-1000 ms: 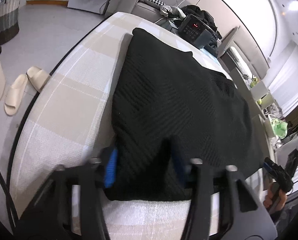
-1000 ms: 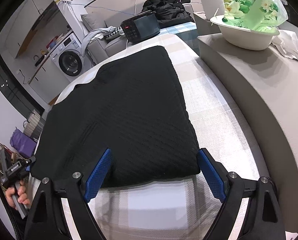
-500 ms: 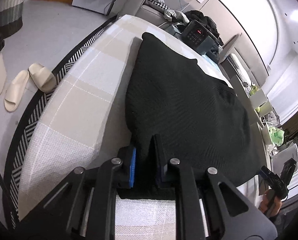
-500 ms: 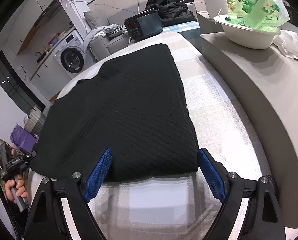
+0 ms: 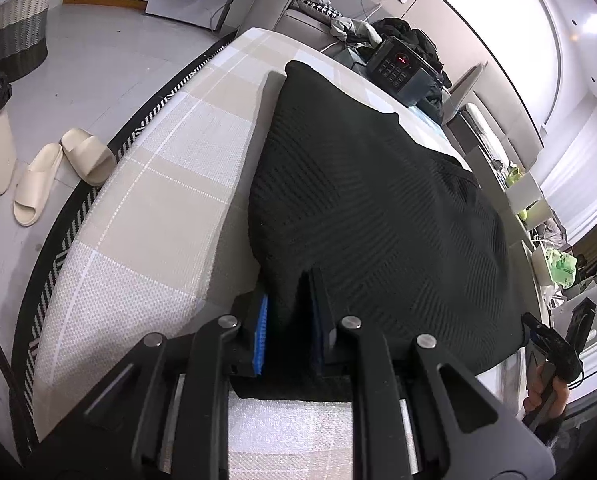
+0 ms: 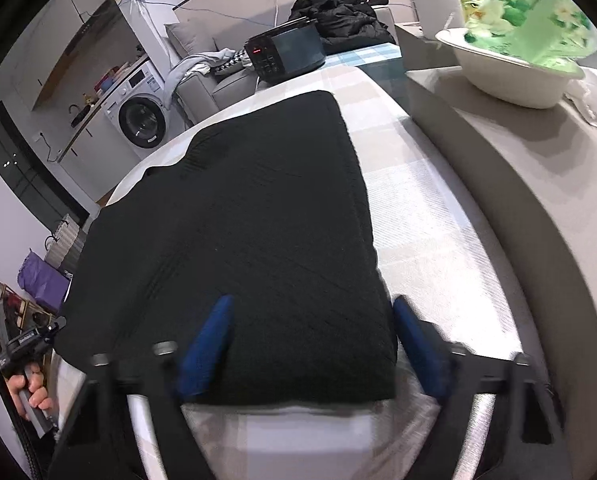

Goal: Fold small clothes

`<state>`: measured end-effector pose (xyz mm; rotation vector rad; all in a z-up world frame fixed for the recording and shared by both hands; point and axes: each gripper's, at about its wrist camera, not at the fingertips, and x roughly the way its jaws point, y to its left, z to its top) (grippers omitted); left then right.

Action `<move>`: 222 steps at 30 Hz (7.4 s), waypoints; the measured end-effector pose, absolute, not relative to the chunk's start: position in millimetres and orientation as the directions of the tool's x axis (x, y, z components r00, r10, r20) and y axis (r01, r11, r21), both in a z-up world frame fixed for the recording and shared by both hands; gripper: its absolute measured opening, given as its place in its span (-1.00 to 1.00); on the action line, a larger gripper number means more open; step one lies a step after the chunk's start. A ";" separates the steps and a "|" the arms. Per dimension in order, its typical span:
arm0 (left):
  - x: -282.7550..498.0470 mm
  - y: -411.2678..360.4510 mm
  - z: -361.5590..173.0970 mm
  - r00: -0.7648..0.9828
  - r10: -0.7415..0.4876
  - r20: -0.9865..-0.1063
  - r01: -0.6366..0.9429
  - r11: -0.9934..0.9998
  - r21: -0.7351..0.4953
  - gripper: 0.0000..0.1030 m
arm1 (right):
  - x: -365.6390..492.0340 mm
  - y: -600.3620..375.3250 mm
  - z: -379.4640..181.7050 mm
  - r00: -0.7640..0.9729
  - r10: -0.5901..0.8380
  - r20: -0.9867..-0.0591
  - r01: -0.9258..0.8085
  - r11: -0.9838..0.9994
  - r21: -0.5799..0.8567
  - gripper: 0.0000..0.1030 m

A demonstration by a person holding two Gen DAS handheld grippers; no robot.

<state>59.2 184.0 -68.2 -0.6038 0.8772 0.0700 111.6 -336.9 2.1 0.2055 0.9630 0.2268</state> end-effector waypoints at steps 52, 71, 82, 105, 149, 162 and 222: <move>86.8 50.5 -67.1 0.620 -0.183 -0.763 0.032 0.978 -0.208 0.98 | 80.0 -251.1 -16.5 0.606 0.047 -0.794 -0.339 0.919 -0.203 0.26; 137.9 54.7 -62.3 0.591 -0.192 -0.784 -0.020 0.967 -0.252 0.98 | 139.2 -191.7 -14.2 0.571 0.187 -0.800 -0.311 0.951 0.000 0.30; 135.8 57.0 -66.4 0.604 -0.221 -0.765 0.047 0.969 -0.243 0.98 | 141.2 -245.9 -15.7 0.586 0.129 -0.800 -0.267 0.963 -0.040 0.50; 177.3 46.7 -68.3 0.546 -0.115 -0.830 0.041 0.993 -0.110 0.98 | 189.5 -212.6 -16.8 0.564 0.092 -0.821 -0.264 0.962 -0.074 0.52; 60.1 42.4 -48.0 0.595 -0.179 -0.784 0.101 0.984 -0.148 0.98 | 42.9 -238.3 6.0 0.614 0.169 -0.771 -0.330 0.942 -0.056 0.63; 45.2 35.3 -63.0 0.554 -0.204 -0.807 0.121 0.979 -0.164 0.98 | 42.2 -212.2 -17.3 0.548 0.153 -0.822 -0.379 0.922 -0.081 0.63; 19.1 176.7 -51.6 0.635 -0.136 -0.760 -0.254 0.893 -0.372 -0.80 | 43.1 -301.3 19.4 0.667 0.108 -0.737 -0.088 0.994 0.066 0.46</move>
